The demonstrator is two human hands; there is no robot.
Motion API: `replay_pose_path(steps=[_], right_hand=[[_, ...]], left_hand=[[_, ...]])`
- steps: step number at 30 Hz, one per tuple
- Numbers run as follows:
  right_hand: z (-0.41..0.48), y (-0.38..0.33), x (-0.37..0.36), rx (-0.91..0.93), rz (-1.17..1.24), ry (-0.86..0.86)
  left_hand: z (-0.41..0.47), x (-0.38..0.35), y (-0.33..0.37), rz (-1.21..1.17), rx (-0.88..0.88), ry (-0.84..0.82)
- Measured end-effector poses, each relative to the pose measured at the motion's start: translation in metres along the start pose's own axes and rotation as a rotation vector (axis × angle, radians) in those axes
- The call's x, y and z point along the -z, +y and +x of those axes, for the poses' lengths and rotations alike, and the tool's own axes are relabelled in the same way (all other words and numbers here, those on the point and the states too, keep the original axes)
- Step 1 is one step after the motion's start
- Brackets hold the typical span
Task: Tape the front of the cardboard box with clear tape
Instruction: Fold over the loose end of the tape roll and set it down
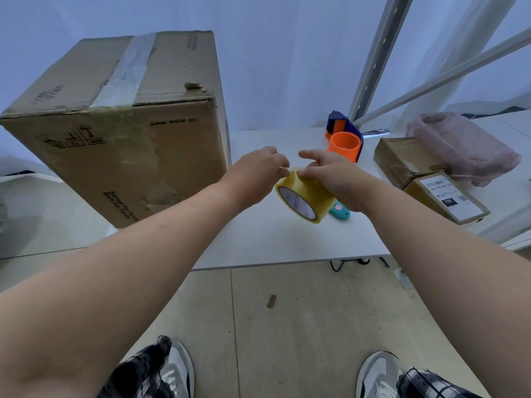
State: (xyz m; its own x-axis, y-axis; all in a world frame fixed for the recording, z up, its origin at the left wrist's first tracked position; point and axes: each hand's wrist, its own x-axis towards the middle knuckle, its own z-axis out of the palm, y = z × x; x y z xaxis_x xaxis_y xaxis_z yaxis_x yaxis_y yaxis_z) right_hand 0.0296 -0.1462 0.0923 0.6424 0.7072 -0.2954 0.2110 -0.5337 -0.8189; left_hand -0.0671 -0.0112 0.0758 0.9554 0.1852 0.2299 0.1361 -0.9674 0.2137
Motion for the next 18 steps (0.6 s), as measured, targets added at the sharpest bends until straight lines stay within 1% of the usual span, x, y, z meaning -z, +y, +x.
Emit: replay_pose_path(steps=[2, 4, 7, 9, 11, 13, 16, 18], right_hand=[[0.001, -0.001, -0.002, 0.025, -0.042, 0.035], [0.000, -0.001, -0.004, 0.051, -0.030, 0.044], [-0.006, -0.005, -0.007, 0.070, 0.008, -0.002], [-0.008, -0.009, -0.008, 0.071, 0.030, -0.056], [-0.010, -0.011, -0.008, 0.095, 0.024, -0.107], [-0.011, -0.012, -0.005, 0.131, -0.060, -0.116], [-0.007, -0.010, -0.003, 0.178, -0.188, -0.085], [-0.004, -0.008, -0.002, 0.202, -0.258, -0.024]], left_hand=[[0.001, -0.003, 0.000, 0.016, 0.037, 0.019], [0.000, -0.003, -0.001, 0.063, 0.028, 0.047], [-0.002, -0.003, -0.004, 0.192, 0.003, 0.064], [-0.002, -0.002, -0.006, 0.178, 0.024, 0.062], [-0.001, -0.002, -0.007, 0.102, 0.057, 0.051], [0.001, -0.001, -0.005, -0.027, 0.144, 0.001], [0.005, 0.002, 0.001, -0.334, 0.288, -0.076], [0.007, 0.004, 0.005, -0.559, 0.327, -0.082]])
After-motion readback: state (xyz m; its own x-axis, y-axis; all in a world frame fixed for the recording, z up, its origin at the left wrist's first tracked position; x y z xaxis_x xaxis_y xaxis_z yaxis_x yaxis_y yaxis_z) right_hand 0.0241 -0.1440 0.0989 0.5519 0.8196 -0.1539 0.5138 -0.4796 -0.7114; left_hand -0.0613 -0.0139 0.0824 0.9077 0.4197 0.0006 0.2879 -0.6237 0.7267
